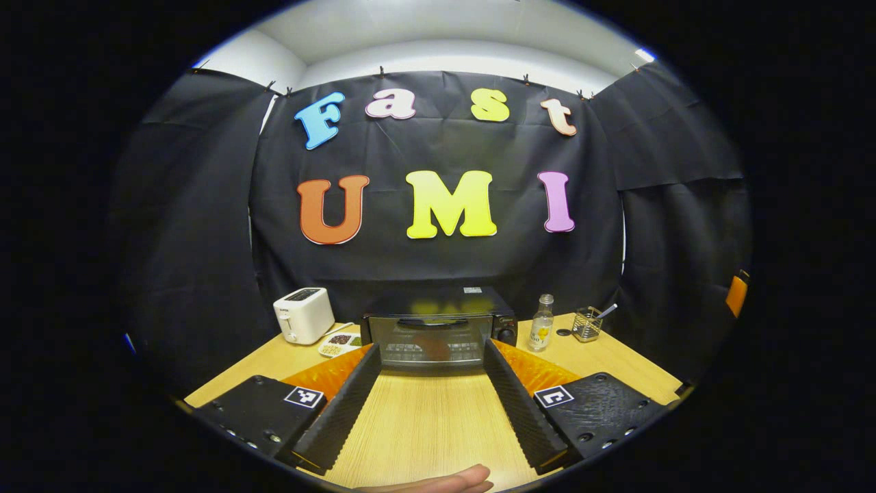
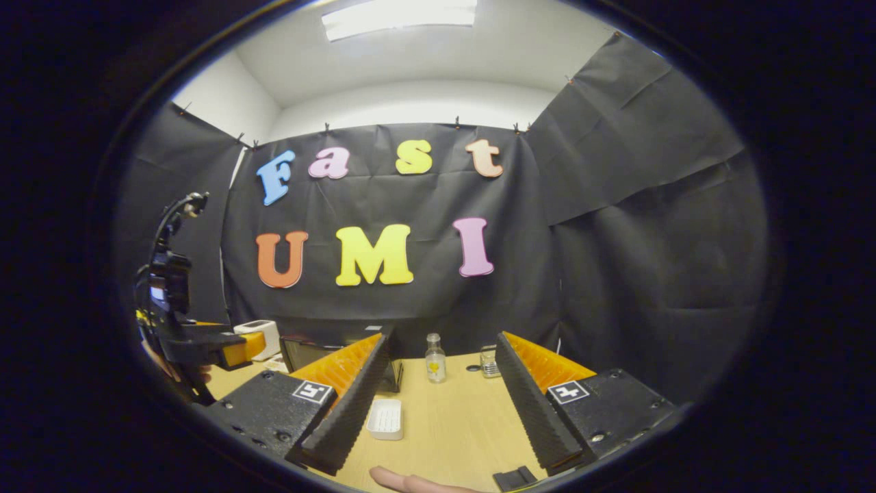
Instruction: Open the electric oven with the left hand, put the food in, and close the electric oven.
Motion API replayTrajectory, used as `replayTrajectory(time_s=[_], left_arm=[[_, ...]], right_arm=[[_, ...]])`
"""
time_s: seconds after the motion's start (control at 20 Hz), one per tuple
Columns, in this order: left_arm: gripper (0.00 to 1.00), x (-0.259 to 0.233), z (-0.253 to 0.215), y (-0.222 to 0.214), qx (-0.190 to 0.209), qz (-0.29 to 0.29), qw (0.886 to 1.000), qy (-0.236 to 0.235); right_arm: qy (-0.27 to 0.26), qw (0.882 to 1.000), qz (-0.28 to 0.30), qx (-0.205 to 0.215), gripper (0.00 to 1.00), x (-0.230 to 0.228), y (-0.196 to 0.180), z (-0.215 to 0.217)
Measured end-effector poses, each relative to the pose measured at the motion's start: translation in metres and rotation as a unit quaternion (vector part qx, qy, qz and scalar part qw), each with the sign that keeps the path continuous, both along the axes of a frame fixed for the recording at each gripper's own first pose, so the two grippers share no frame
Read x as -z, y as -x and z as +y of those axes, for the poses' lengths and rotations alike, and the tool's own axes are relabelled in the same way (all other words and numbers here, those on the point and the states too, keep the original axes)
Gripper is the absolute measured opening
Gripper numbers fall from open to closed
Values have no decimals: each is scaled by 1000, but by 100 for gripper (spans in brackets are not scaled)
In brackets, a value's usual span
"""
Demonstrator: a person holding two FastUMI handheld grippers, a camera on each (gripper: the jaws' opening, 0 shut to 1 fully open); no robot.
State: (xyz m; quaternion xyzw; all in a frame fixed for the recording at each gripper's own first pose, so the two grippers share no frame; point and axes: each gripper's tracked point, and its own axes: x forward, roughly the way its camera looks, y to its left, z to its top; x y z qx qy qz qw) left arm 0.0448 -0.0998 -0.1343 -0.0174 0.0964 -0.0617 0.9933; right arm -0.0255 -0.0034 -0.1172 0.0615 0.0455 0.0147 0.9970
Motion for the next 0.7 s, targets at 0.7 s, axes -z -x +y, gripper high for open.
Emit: replayTrajectory(time_s=[0.7], left_arm=[[98, -88, -9, 82, 21, -79, 997, 18]], right_arm=[[5, 999, -45, 13, 99, -81, 15, -20]])
